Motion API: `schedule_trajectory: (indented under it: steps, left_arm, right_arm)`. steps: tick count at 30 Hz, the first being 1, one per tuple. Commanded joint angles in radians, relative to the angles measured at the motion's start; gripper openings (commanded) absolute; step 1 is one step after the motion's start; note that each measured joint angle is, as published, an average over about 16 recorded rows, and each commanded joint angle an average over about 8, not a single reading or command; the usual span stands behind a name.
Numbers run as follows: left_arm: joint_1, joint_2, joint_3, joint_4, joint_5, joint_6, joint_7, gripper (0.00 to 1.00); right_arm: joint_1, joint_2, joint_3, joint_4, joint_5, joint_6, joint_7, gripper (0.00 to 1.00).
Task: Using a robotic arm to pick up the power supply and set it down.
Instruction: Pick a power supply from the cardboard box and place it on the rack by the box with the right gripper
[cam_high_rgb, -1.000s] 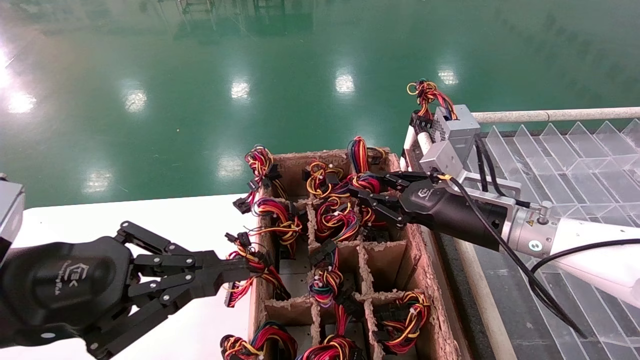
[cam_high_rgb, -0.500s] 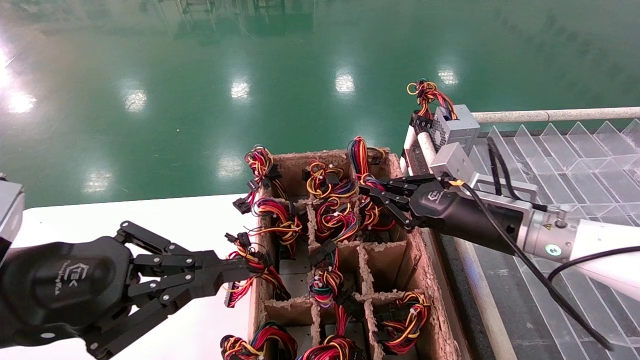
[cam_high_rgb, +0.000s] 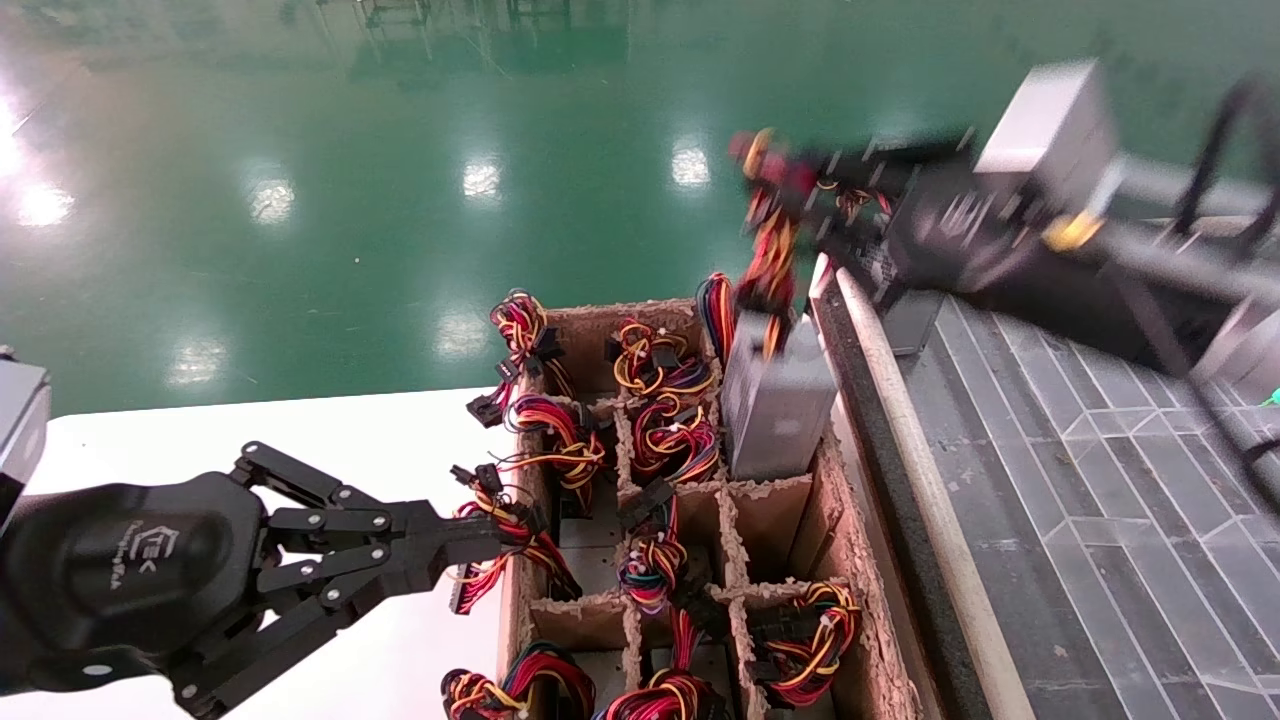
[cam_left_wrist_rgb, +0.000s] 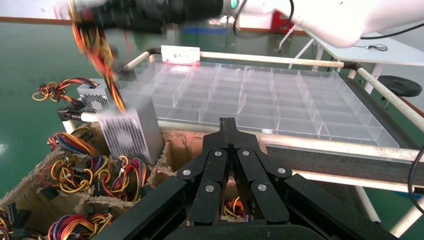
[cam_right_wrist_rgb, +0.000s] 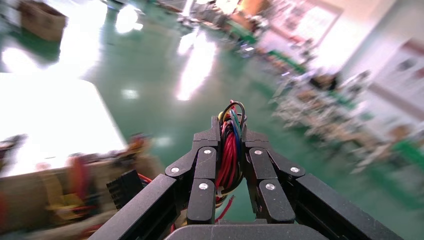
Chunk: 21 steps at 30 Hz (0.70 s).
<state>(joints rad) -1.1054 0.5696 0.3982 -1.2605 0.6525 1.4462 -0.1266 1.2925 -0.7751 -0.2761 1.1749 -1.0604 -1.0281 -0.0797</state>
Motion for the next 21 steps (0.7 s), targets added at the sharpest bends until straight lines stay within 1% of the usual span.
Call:
schedule_trajectory:
  steps: [1, 6, 10, 16, 21]
  left_arm:
    - [0.0, 0.0, 0.0, 0.0, 0.0, 0.0, 0.0, 0.0]
    - [0.0, 0.0, 0.0, 0.0, 0.0, 0.0, 0.0, 0.0]
    - [0.0, 0.0, 0.0, 0.0, 0.0, 0.0, 0.0, 0.0]
    - [0.0, 0.0, 0.0, 0.0, 0.0, 0.0, 0.0, 0.0]
    - [0.0, 0.0, 0.0, 0.0, 0.0, 0.0, 0.0, 0.0]
  right_arm:
    - [0.021, 0.019, 0.016, 0.043, -0.007, 0.018, -0.008, 0.0]
    - [0.077, 0.062, 0.04, 0.08, -0.03, 0.036, -0.026, 0.0]
    - [0.1, 0.09, 0.054, 0.087, -0.049, 0.047, -0.045, 0.0]
    - [0.108, 0.133, 0.07, 0.065, -0.076, 0.068, -0.058, 0.0]
    - [0.094, 0.179, 0.083, 0.027, -0.084, 0.069, -0.059, 0.0]
